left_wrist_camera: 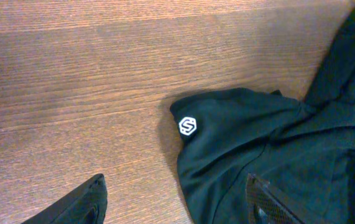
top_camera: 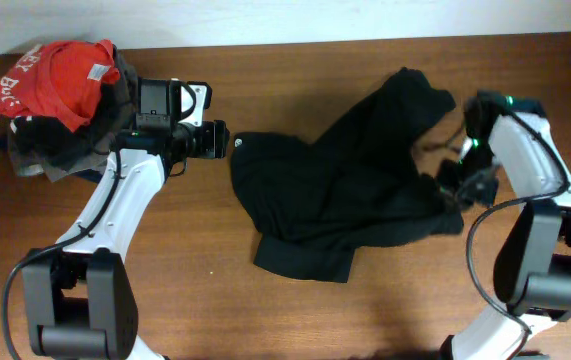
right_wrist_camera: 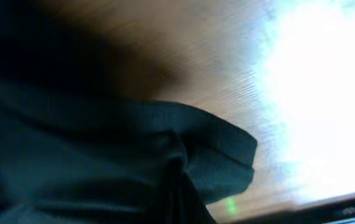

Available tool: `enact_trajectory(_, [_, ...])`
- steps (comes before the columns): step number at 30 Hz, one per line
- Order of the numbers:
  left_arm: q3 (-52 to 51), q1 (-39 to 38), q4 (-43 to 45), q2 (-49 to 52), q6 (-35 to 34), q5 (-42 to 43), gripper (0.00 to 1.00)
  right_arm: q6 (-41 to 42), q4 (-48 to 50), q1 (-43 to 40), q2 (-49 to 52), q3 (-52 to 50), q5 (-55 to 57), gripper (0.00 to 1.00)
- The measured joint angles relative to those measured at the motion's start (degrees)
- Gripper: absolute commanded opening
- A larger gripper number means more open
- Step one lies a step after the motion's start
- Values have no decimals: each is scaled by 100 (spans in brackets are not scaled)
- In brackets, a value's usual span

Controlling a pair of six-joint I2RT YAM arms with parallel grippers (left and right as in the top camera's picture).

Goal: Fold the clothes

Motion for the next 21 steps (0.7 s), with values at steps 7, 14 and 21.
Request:
enact_trajectory(7, [0, 0, 4, 0, 24, -2, 71, 612, 905, -1010, 42, -1235, -63, 4])
enact_trajectory(14, [0, 0, 4, 0, 44, -2, 71, 704, 1233, -1576, -275, -1250, -57, 4])
enact_trajectory(21, [0, 0, 2, 0, 68, -2, 71, 874, 1401, -2592, -964, -1248, -35, 4])
